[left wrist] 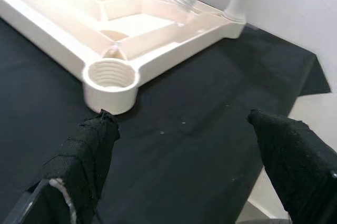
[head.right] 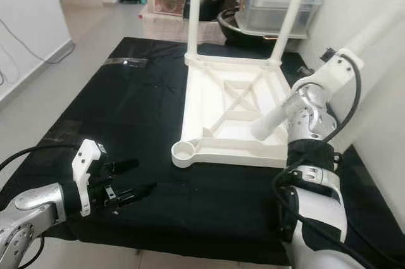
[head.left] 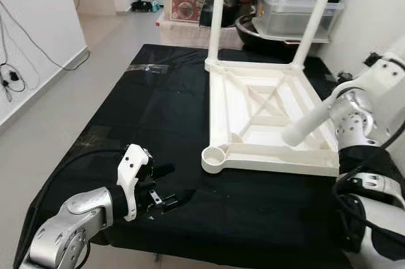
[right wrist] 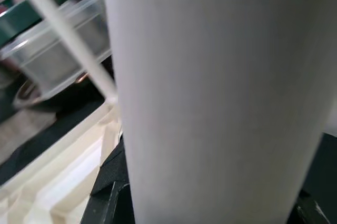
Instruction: Building children table
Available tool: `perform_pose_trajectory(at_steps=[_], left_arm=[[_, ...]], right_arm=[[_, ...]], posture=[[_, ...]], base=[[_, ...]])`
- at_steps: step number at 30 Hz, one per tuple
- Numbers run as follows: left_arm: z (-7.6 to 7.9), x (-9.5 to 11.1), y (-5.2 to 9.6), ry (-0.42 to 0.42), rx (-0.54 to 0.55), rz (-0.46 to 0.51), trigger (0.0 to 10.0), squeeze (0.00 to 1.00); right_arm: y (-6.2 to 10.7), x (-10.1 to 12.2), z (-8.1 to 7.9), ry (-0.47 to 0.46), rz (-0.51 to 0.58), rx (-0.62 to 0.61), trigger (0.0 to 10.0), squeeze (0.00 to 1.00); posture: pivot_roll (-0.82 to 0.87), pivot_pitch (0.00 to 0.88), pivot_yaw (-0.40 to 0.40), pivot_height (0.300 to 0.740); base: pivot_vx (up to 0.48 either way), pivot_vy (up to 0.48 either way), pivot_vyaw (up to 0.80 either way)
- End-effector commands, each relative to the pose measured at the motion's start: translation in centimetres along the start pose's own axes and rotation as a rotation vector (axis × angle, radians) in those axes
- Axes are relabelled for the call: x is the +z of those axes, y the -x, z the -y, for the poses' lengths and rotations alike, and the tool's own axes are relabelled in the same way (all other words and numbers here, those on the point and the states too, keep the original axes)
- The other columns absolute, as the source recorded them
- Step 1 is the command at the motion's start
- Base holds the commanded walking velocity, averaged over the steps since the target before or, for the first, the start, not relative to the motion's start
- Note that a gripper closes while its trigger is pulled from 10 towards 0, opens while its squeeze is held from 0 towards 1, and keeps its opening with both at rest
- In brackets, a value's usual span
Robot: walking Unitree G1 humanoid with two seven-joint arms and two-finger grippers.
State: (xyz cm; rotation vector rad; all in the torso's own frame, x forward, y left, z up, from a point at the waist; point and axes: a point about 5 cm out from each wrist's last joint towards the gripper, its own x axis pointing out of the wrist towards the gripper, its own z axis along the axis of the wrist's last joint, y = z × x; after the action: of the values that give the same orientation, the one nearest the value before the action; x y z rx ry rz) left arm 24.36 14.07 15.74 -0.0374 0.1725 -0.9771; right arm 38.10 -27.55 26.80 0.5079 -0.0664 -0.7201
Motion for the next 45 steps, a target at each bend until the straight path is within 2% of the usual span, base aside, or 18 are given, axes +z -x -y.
perform_pose_trajectory(at_steps=[1,7,15,27,30,31,32,33,34,35,36,37,41,44,45], left_arm=[[0.5,-0.5,-0.3,0.010,-0.013,-0.015,10.0,0.00],[1.3,-1.0,-0.9,0.007,-0.040,-0.035,10.0,0.00],[1.5,-1.3,-0.9,0.007,-0.051,-0.041,10.0,0.00],[1.5,-1.3,-0.9,0.005,-0.054,-0.041,10.0,0.00],[1.4,-1.3,-0.9,-0.001,-0.054,-0.045,10.0,0.00],[1.3,-1.2,-0.9,-0.006,-0.050,-0.046,10.0,0.00],[1.2,-1.2,-0.9,-0.011,-0.045,-0.047,10.0,0.00],[1.1,-1.2,-0.9,-0.015,-0.041,-0.047,10.0,0.00],[1.1,-1.2,-0.9,-0.015,-0.041,-0.047,10.0,0.00],[0.9,-1.1,-0.9,-0.024,-0.031,-0.047,10.0,0.00],[0.9,-1.1,-0.9,-0.024,-0.031,-0.047,10.0,0.00],[0.4,-0.7,-0.7,-0.041,-0.002,-0.037,10.0,0.00],[-0.9,0.6,-0.2,-0.077,0.087,-0.006,10.0,0.00],[-2.4,2.6,1.0,-0.180,0.187,0.010,10.0,0.00],[-2.4,2.6,1.0,-0.180,0.187,0.010,10.0,0.00]], right_arm=[[0.0,1.2,-0.4,-0.041,0.046,-0.040,0.0,0.00],[0.1,1.8,-1.0,-0.099,0.046,-0.093,0.0,0.00],[0.2,1.3,-1.9,-0.084,0.038,-0.074,0.0,0.00],[0.2,1.2,-2.1,-0.074,0.041,-0.062,0.0,0.00],[0.4,0.9,-2.7,-0.088,0.021,-0.014,0.0,0.00],[0.8,0.6,-4.2,-0.117,-0.010,0.106,0.0,0.00],[2.0,0.4,-6.4,-0.156,-0.029,0.300,0.0,0.00],[3.0,0.3,-7.9,-0.183,-0.038,0.435,0.0,0.00],[3.0,0.3,-7.9,-0.183,-0.038,0.435,0.0,0.00],[4.4,0.2,-9.4,-0.172,-0.032,0.588,0.0,0.00],[4.4,0.2,-9.4,-0.172,-0.032,0.588,0.0,0.00],[6.1,-0.4,-10.7,-0.129,-0.027,0.743,0.0,0.00],[7.6,-1.6,-11.1,-0.084,-0.047,0.863,0.0,0.00],[8.9,-2.4,-10.8,0.002,-0.051,1.004,0.0,0.00],[8.9,-2.4,-10.8,0.002,-0.051,1.004,0.0,0.00]], posture=[[0.08,0.000,-0.062,0.740],[0.08,0.000,-0.059,0.740],[0.08,0.000,-0.068,0.740],[0.08,0.000,-0.066,0.740],[0.08,0.000,-0.064,0.740],[0.08,0.000,-0.062,0.740],[0.07,0.000,-0.058,0.740],[0.07,0.000,-0.058,0.740],[0.07,0.000,-0.058,0.740],[0.07,0.000,-0.060,0.740],[0.07,0.000,-0.060,0.740],[0.08,0.000,-0.066,0.740],[0.08,0.000,-0.071,0.740],[0.08,0.000,-0.073,0.740],[0.08,0.000,-0.073,0.740]], base=[[0.000,0.000,0.00],[0.000,0.000,0.00],[0.000,0.000,0.00],[0.000,0.000,0.00],[0.000,0.000,0.00],[0.000,0.000,0.00],[0.000,0.000,0.00],[0.000,0.000,0.00],[0.000,0.000,0.00],[0.000,0.000,0.00],[0.000,0.000,0.00],[0.000,0.000,0.00],[0.000,0.000,0.00],[0.000,0.000,0.00],[0.000,0.000,0.00]])
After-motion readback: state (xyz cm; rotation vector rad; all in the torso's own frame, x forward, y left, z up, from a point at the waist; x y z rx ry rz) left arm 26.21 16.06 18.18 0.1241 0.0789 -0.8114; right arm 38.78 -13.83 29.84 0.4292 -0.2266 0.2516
